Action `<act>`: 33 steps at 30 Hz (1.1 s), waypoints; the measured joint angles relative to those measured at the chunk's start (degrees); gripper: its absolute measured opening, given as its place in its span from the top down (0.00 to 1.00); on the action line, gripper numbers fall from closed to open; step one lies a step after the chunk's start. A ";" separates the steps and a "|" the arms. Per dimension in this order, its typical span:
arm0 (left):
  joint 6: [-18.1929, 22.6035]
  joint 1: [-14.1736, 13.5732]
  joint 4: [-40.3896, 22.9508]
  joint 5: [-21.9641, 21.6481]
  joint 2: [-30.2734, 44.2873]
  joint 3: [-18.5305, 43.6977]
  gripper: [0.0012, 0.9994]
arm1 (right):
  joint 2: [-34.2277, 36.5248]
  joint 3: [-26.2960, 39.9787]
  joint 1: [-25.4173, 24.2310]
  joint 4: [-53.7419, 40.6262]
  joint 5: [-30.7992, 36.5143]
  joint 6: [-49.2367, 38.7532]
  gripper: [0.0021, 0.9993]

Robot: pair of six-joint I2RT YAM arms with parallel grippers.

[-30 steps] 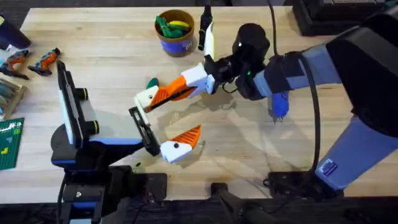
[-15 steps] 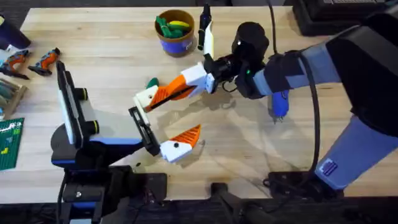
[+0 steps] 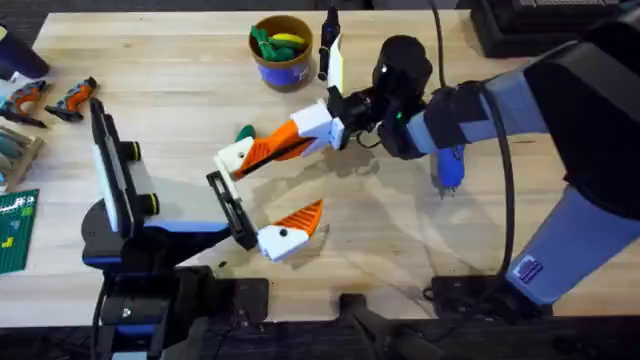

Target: Pick up the gripper from the table and insert it into the empty holder that is missing its gripper. Then pick up a screw, insert it into the mounting hole, and use the screwdriver to tighten it. Finally, clean up the table by picking up the vegetable and placing it into the bucket.

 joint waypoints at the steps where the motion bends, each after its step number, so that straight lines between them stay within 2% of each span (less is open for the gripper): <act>1: 0.00 0.02 0.02 -0.07 0.00 0.00 0.01 | 0.00 0.00 0.02 0.00 0.20 0.00 0.99; 33: -0.87 0.26 -0.02 0.04 0.00 0.02 0.01 | -1.29 -2.78 0.39 0.46 3.61 0.17 0.99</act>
